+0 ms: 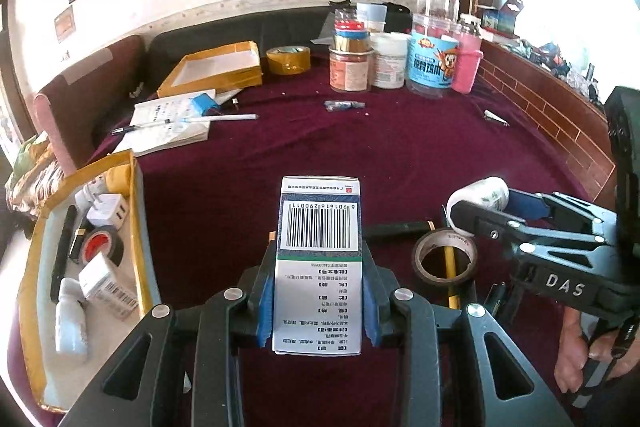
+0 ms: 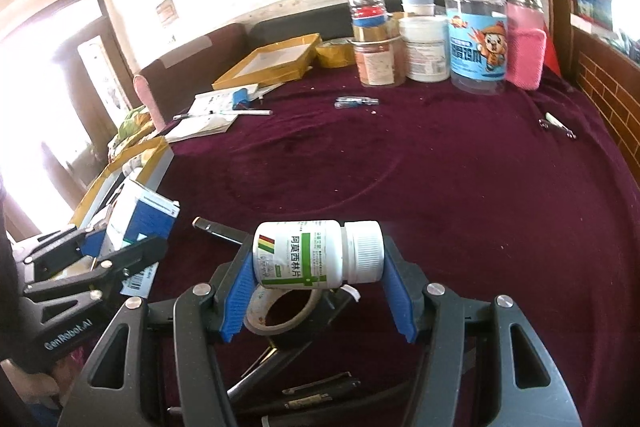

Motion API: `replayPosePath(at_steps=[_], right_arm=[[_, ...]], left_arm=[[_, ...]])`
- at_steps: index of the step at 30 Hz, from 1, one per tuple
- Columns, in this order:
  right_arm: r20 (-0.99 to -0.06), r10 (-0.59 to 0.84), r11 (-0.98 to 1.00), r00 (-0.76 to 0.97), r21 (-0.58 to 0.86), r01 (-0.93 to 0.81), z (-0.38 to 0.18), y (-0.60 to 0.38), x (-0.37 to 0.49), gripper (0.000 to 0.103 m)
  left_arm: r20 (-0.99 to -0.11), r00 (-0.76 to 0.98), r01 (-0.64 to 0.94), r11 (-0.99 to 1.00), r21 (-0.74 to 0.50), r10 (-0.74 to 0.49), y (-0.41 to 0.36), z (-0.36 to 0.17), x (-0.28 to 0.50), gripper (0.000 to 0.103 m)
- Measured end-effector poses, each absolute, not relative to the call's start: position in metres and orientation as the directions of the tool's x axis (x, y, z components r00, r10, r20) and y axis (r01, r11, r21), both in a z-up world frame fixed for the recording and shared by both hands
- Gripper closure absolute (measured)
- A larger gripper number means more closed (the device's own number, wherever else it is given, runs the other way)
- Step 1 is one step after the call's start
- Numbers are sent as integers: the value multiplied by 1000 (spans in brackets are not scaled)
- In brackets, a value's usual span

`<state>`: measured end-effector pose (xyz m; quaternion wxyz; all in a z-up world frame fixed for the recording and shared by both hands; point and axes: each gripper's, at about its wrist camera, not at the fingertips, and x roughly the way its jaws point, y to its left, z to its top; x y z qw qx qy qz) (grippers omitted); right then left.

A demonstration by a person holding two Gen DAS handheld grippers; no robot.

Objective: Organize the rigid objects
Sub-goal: 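Carry the box with the left gripper over the tray while the right carries the bottle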

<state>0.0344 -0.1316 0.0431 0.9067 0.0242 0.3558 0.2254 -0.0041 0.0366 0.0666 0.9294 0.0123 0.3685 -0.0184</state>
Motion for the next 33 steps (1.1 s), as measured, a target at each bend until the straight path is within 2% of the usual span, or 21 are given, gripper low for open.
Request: replayPosePath(at_steps=[11,17,25,33], right_arm=[[-606,487,861,630,212,-462,52,-106,14,45],[-597,551,811,583,220,-542,62,-70,-2,45],[-603,629,717,491,206,-666,76,-9,-27,45],[-643,683,591,347,206,-780,78,66,-49,45]], left_arm=[[-618,785,3,998,-65,-43,70,96,-34,67],[-583,813,-61,993,-101,-9,106,111,-48,67],[-587,805,-201,969,-145,79,173,107,-66,67],[-639,747,-366,916,-163,185,244,80,-89,67]])
